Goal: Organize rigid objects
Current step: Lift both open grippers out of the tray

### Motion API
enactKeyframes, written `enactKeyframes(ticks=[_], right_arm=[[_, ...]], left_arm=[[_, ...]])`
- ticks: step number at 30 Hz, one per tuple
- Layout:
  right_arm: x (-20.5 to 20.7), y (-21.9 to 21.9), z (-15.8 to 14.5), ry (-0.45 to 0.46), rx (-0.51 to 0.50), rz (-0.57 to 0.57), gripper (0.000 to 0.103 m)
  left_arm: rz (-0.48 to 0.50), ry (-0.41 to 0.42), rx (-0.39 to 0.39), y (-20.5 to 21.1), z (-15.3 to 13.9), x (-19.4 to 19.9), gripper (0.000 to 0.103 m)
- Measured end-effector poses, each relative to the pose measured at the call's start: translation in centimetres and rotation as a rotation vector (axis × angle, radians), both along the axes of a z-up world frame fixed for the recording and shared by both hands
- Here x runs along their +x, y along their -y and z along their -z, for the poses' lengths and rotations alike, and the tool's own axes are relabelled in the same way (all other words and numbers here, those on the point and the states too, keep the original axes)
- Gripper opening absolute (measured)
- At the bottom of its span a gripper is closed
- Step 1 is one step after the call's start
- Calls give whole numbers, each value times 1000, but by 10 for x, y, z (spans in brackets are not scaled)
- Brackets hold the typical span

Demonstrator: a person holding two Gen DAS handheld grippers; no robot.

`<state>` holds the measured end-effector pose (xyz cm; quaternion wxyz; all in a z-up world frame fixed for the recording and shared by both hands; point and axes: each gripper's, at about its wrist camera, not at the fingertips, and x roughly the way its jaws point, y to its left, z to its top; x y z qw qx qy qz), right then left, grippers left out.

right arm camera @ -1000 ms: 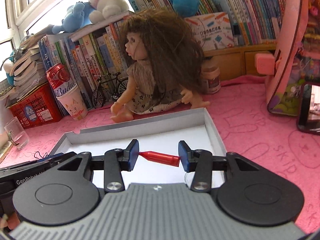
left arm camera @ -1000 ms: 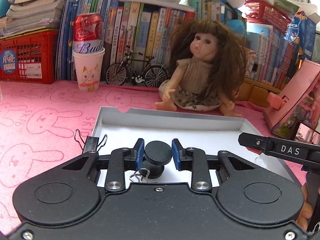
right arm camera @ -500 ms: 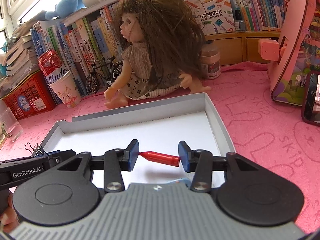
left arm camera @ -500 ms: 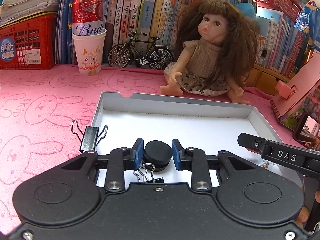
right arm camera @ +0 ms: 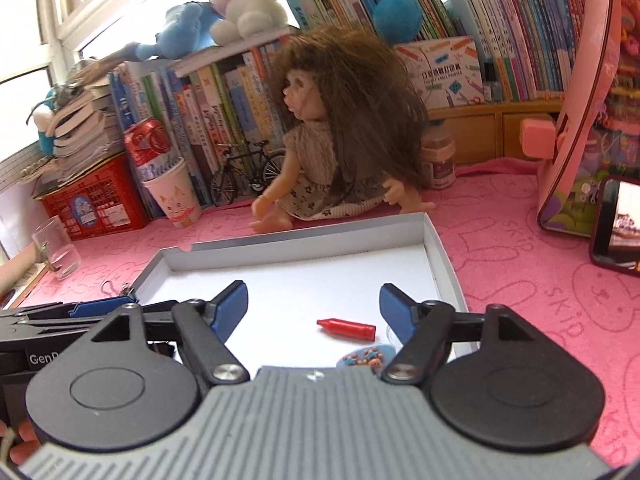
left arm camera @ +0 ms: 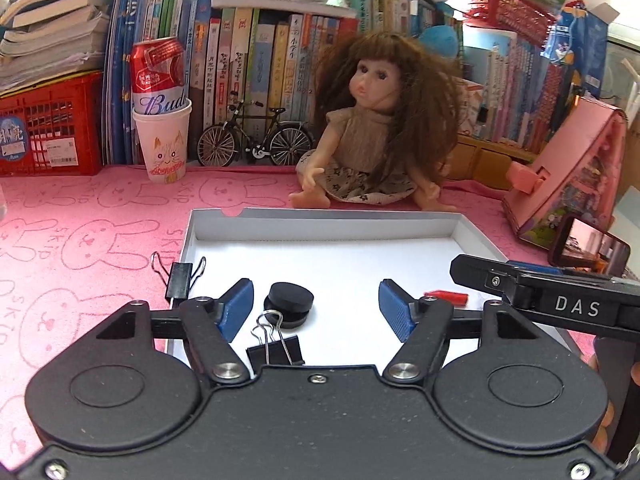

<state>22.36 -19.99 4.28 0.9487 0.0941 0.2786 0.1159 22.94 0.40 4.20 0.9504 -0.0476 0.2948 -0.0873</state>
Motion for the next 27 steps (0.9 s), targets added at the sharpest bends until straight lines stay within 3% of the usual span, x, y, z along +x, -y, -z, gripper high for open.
enactKeyframes(ticks=[12,27], right_arm=[[-66,10,-13,82,-34,-45,91],[-128,21,-2,108,-100,-92,93]], left_arm=[[57,47,-19,0,-12,-79,74],[147,19,17,10,5,-143,75]])
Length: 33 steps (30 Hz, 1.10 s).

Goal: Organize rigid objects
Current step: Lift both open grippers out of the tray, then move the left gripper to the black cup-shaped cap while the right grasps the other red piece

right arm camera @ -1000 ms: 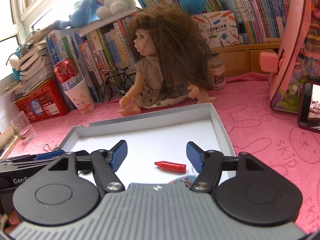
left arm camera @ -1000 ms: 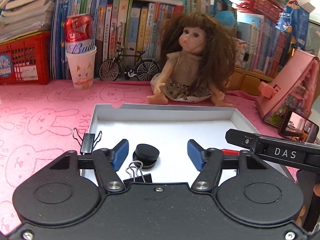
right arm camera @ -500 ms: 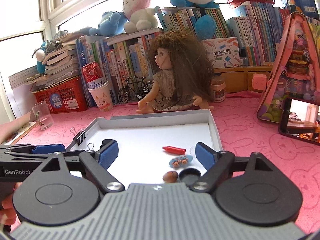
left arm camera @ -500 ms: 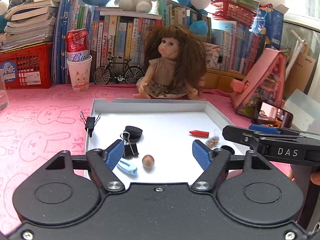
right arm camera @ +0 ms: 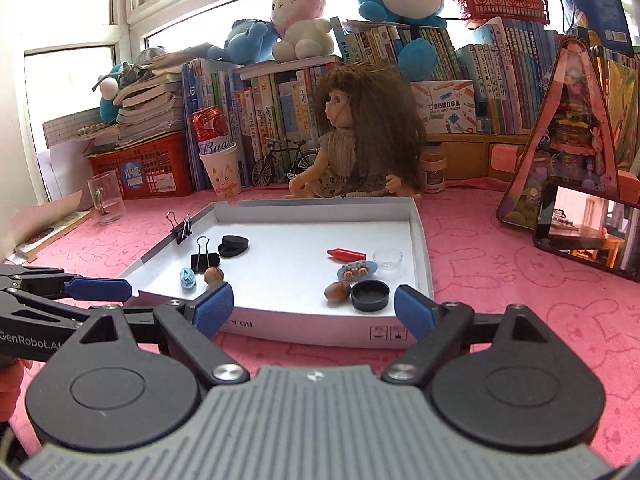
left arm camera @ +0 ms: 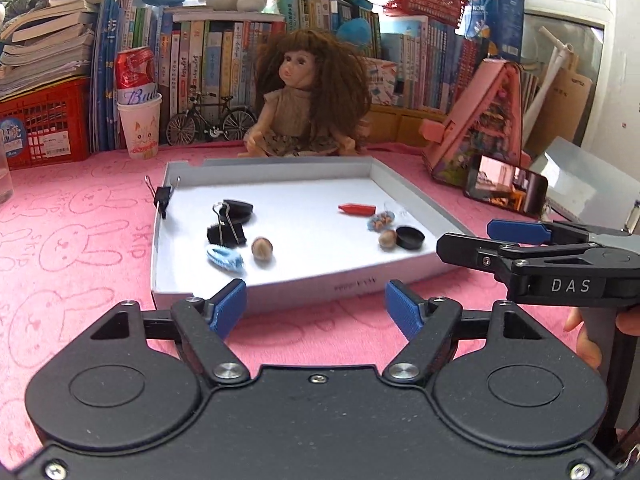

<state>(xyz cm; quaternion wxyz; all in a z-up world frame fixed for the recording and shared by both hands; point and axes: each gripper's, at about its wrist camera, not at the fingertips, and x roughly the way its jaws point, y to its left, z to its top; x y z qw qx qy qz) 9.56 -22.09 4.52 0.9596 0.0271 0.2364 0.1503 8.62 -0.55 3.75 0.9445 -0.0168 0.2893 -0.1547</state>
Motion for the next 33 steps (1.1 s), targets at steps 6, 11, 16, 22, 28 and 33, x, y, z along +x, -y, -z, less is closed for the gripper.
enactKeyframes(ticks=[6,11,16,22,28,33], right_arm=[[-22,-2,11,3,-52,-46,94],[-42,-1,15,14,-38,-85,95],[-62,-12,19,37,-62,-188,102],[-77,-34,29,40,-130,-300,103],[-77,-46,37,-2,-176,-346,103],[-74,-50,39,-34,-187,-356,90]], left_arm=[[18,-29,6,-2,12,-10,75],[25,-35,-4,-11,18,-17,75],[-3,-53,-13,-21,24,-19,75],[-15,-68,-17,-25,28,-21,75],[-17,-72,-23,-25,29,-21,75],[-18,-72,-21,-25,31,-22,75]])
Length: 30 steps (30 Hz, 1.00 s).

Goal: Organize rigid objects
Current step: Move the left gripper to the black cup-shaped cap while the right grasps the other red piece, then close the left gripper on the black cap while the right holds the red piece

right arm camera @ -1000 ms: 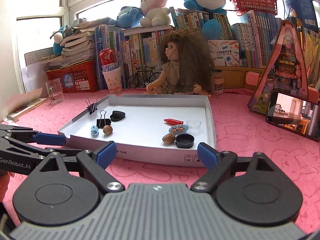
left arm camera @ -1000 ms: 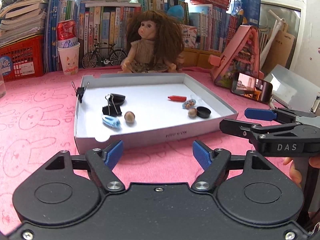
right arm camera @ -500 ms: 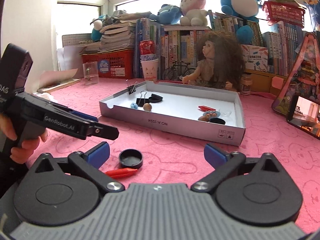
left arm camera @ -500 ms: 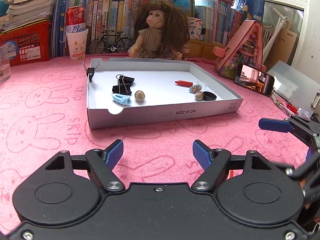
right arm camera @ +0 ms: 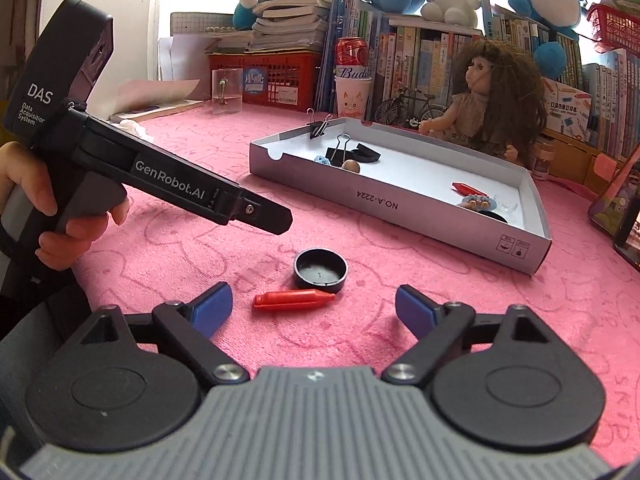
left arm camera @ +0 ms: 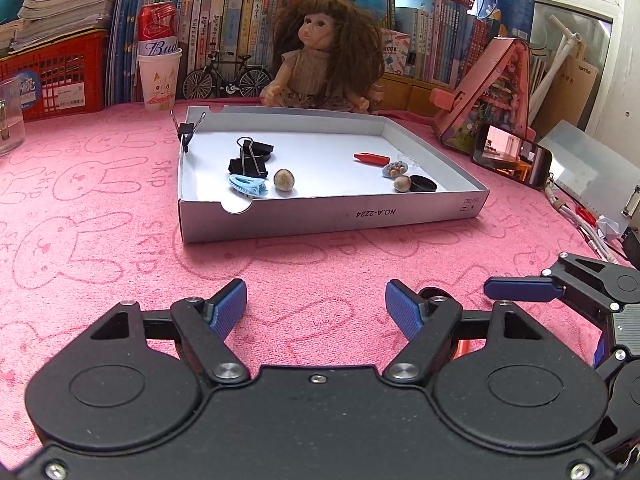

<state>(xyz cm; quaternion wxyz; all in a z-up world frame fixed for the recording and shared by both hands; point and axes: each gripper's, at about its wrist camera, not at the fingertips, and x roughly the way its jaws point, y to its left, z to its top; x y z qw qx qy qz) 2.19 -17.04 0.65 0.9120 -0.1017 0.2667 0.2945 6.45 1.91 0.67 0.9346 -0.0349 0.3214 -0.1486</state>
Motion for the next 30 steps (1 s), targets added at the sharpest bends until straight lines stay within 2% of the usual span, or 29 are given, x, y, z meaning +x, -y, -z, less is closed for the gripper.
enactKeyframes(ticks=[4,6,8,14,24,30], right_arm=[[6,2,0,-40,21,-20,80],[5,4,-1,-41,34,-24,59],[5,7,-2,-45,48,-21,49],[2,11,-4,-33,69,1,49],[6,49,-10,25,122,289,50],[3,62,-4,26,128,384,50]], left_arm=[[0,0,1,0,0,0,75],[1,1,5,0,1,-1,75],[7,4,10,0,1,-2,75],[24,6,1,2,0,-6,75],[79,64,9,29,0,-31,75],[106,88,42,60,7,-38,74]])
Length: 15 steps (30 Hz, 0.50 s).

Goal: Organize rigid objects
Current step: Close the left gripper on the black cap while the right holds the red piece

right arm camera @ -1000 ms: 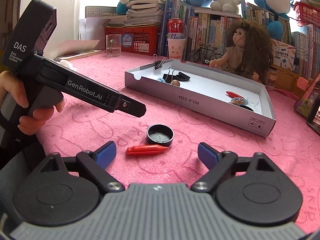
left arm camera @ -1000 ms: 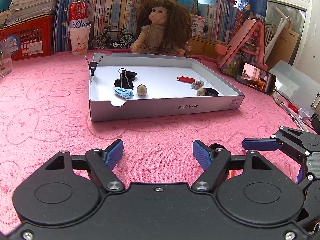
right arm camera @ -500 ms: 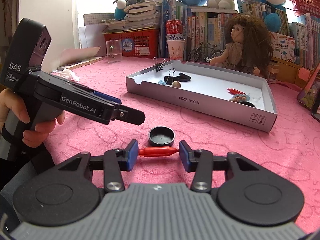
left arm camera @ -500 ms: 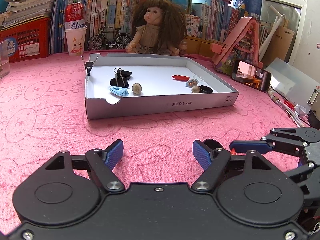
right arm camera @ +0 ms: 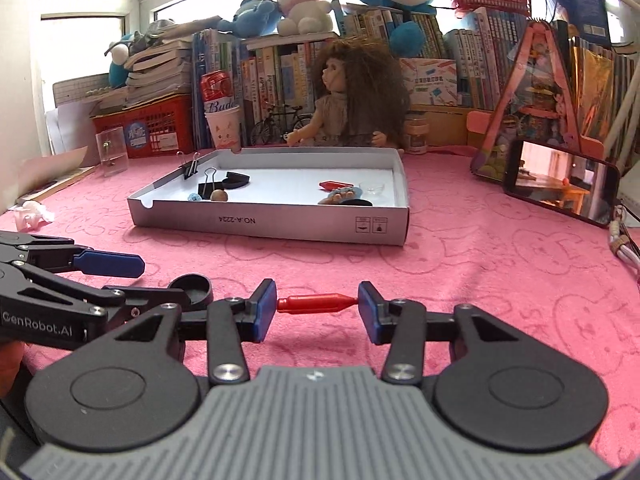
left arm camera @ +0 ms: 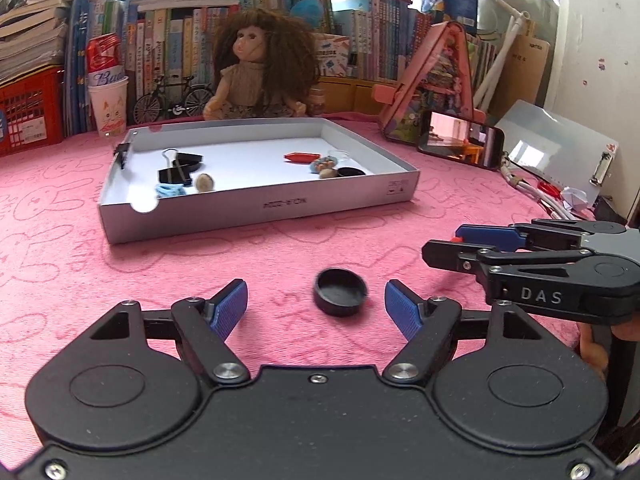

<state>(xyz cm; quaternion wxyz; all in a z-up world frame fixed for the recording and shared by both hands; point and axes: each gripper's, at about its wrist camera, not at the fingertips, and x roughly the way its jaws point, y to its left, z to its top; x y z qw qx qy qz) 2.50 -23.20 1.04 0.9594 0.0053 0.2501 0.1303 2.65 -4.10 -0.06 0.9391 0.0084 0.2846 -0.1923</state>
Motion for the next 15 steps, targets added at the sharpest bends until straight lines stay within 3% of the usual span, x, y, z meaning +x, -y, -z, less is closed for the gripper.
enactKeyframes(ticks=[5,10,15], right_arm=[[1,5,4,-5,13,37,51],[2,6,6,-9,25,51,52],[2,4,9,-16,38,53,52]], left_arm=[[-10,13,42,16,6,1,70],[-32,41,83,23,8,2,58],[-34,58,103,25,10,1,55]])
